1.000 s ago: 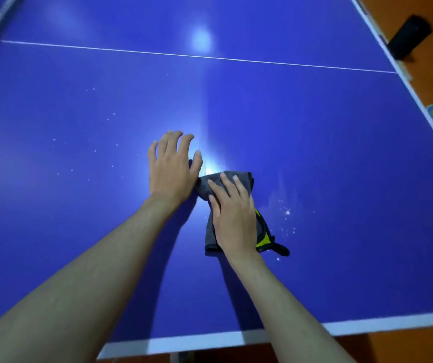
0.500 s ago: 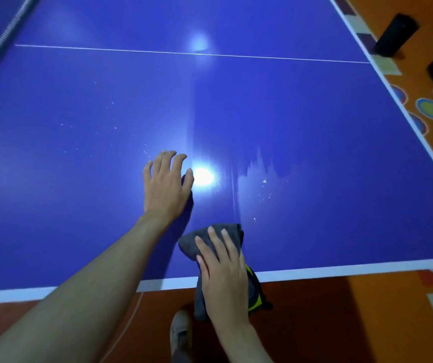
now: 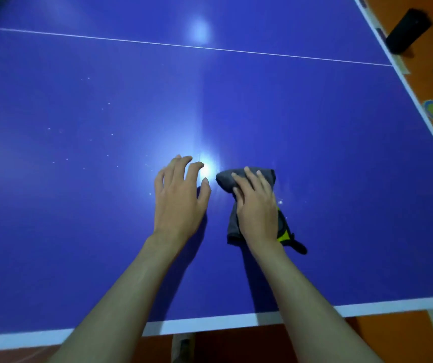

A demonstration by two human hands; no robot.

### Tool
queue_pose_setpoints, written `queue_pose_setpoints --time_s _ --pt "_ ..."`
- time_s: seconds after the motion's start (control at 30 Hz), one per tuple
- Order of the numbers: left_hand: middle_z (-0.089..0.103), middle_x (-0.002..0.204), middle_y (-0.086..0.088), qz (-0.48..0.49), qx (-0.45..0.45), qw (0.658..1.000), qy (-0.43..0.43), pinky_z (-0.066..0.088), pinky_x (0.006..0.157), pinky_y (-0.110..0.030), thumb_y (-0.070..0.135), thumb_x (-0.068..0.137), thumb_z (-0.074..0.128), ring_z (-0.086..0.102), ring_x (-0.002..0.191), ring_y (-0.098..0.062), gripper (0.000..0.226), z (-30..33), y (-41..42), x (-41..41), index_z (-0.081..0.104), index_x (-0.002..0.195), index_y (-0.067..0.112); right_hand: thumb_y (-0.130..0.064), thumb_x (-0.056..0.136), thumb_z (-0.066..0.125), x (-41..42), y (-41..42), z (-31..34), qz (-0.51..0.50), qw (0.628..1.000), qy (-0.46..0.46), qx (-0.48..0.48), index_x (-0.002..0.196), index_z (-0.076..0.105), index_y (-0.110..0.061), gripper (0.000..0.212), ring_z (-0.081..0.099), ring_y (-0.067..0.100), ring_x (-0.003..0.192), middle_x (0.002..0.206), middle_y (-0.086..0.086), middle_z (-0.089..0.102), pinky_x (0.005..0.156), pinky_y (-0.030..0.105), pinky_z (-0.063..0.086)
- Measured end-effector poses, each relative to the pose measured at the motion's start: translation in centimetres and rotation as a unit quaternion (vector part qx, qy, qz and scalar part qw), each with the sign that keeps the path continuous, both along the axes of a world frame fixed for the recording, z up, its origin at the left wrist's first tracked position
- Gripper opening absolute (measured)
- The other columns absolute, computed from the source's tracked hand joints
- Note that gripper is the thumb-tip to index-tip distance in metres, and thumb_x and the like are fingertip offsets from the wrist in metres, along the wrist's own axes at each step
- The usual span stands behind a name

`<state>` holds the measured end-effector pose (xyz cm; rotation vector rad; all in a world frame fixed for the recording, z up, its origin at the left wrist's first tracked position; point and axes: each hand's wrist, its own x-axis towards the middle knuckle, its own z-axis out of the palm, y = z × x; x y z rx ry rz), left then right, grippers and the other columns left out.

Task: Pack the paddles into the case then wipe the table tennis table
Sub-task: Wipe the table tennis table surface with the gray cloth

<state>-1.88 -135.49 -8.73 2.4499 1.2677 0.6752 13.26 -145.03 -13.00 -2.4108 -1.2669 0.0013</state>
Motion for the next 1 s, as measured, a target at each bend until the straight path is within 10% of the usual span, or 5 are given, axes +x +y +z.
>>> queue_pose_setpoints --time_s 0.47,1.0 --pt "0.056 0.141 -0.008 -0.011 -0.003 1.0 0.026 0.036 0.113 -0.051 0.022 0.101 0.052 0.044 0.142 -0.03 0.029 -0.8 -1.6 -0.4 0.061 0.127 0.015 -0.033 0.108 0.049 8.7 9.2 0.6 0.014 0.999 0.045 0.006 0.142 0.06 -0.029 0.036 0.031 0.022 0.152 0.16 -0.003 0.045 0.118 0.051 0.035" --pt "0.054 0.14 -0.008 0.04 -0.047 0.997 0.038 0.039 0.108 -0.051 0.025 0.103 0.057 0.048 0.136 -0.032 0.031 3.4 -13.9 -1.1 0.059 0.132 0.016 -0.035 0.1 0.06 -5.2 -18.5 0.1 0.034 0.998 -0.028 -0.053 0.151 0.051 -0.032 0.052 0.037 0.023 0.151 0.163 -0.002 0.041 0.106 0.045 0.052"
